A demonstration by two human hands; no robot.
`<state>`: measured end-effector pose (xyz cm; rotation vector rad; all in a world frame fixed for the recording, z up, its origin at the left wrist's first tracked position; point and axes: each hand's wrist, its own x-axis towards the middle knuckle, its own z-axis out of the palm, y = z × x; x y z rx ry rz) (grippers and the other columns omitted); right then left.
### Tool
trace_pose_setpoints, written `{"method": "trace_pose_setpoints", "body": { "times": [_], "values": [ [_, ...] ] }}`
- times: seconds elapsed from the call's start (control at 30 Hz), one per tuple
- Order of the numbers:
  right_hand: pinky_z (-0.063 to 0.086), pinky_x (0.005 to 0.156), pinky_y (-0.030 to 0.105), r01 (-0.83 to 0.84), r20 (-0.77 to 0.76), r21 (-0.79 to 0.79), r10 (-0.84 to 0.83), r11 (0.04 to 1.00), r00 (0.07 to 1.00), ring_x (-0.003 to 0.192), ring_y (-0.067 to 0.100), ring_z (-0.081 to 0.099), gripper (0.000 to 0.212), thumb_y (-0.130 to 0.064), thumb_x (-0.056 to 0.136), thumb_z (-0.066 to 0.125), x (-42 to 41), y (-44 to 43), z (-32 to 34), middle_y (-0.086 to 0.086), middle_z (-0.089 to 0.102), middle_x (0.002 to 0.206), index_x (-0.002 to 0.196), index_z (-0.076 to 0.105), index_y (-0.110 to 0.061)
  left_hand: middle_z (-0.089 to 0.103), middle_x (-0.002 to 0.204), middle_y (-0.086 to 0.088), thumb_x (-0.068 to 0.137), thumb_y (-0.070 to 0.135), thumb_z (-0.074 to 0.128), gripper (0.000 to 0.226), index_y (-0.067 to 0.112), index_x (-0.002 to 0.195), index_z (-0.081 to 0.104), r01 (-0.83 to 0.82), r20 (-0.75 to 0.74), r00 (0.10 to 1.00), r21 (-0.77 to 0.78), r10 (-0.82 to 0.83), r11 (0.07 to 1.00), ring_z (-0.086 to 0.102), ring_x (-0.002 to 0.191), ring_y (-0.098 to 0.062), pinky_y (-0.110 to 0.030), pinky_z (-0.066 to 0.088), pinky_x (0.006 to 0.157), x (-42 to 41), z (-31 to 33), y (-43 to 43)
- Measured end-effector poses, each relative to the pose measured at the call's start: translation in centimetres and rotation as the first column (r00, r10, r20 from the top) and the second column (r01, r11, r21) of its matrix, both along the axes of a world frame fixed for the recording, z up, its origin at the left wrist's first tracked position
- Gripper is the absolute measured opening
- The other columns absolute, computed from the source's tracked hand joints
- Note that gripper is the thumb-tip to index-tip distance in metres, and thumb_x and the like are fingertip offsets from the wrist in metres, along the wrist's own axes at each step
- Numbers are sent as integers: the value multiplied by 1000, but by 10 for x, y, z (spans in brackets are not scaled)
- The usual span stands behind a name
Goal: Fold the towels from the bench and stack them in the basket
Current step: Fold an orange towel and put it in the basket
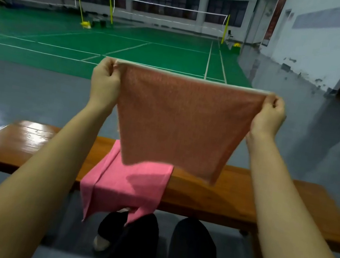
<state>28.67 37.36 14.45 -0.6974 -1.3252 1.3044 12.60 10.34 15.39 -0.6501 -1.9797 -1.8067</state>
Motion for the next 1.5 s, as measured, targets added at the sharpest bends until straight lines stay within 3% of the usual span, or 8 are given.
{"method": "trace_pose_setpoints", "body": {
  "times": [0.23, 0.4, 0.57, 0.83, 1.07, 1.17, 1.33, 1.5],
  "values": [
    [34, 58, 18, 21, 135, -70, -11, 997, 991, 66, 4, 38, 23, -26, 103, 37, 23, 1, -94, -8, 42, 74, 87, 51, -18, 53, 67, 9, 94, 10, 53, 22, 21, 75, 55, 58, 39, 998, -101, -54, 993, 45, 59, 7, -16, 37, 60, 17, -81, -8],
    [40, 60, 10, 97, 307, -213, -27, 972, 951, 78, 12, 48, 21, -23, 104, 34, 68, -11, -206, 1, 53, 91, 110, 51, -14, 58, 68, -6, 98, 5, 46, 22, 13, 79, 56, 78, 380, 924, -55, -52, 995, 52, 41, -5, -18, 44, 41, 46, -187, -41],
    [45, 75, 31, 82, 447, -268, 49, 960, 893, 95, 27, 55, 26, -25, 103, 35, 80, -20, -265, 13, 57, 104, 110, 54, -9, 66, 90, -15, 98, 12, 48, 11, 11, 103, 59, 282, 651, 750, -150, -120, 948, 65, 72, -21, -29, 56, 63, 72, -257, -37],
    [42, 62, 22, 72, 482, -236, 53, 969, 874, 83, 17, 52, 22, -26, 104, 34, 70, -16, -264, -4, 52, 83, 103, 51, -12, 50, 116, 3, 77, 32, 76, 52, 15, 122, 56, 520, 434, 854, -734, -285, 437, 51, 105, -12, -23, 40, 93, 108, -314, -7],
    [42, 61, 25, 66, 481, -278, 79, 958, 873, 77, 12, 54, 25, -29, 104, 33, 71, -15, -270, 0, 56, 90, 108, 52, -13, 60, 115, -18, 73, 27, 79, 59, 5, 122, 54, 355, 543, 823, -720, 166, 596, 57, 108, -35, -39, 45, 90, 97, -325, 1],
    [41, 59, 24, 69, 486, -282, 81, 957, 870, 73, 7, 53, 28, -29, 104, 32, 73, -14, -270, -1, 55, 87, 112, 52, -10, 71, 85, -4, 71, 28, 79, 28, 16, 94, 71, 382, 538, 834, -724, 123, 575, 66, 84, -21, -32, 48, 71, 91, -313, -4],
    [44, 65, 26, 23, 595, -249, 134, 968, 793, 93, 19, 59, 27, -27, 103, 36, 80, -12, -271, 1, 56, 99, 119, 50, -11, 63, 68, 15, 77, 30, 64, 6, 26, 81, 63, 404, 575, 801, -312, -169, 860, 53, 64, -1, -26, 45, 63, 83, -282, -12],
    [28, 113, 49, -274, 849, 287, -111, 918, 517, 137, 27, 29, 49, -13, 94, 53, 73, -34, -261, 9, 32, 147, 141, 38, -12, 61, 81, 14, 85, 24, 56, 9, 24, 92, 62, 467, 456, 837, -309, -302, 828, 52, 75, 2, -18, 40, 70, 79, -258, -7]
  ]
}}
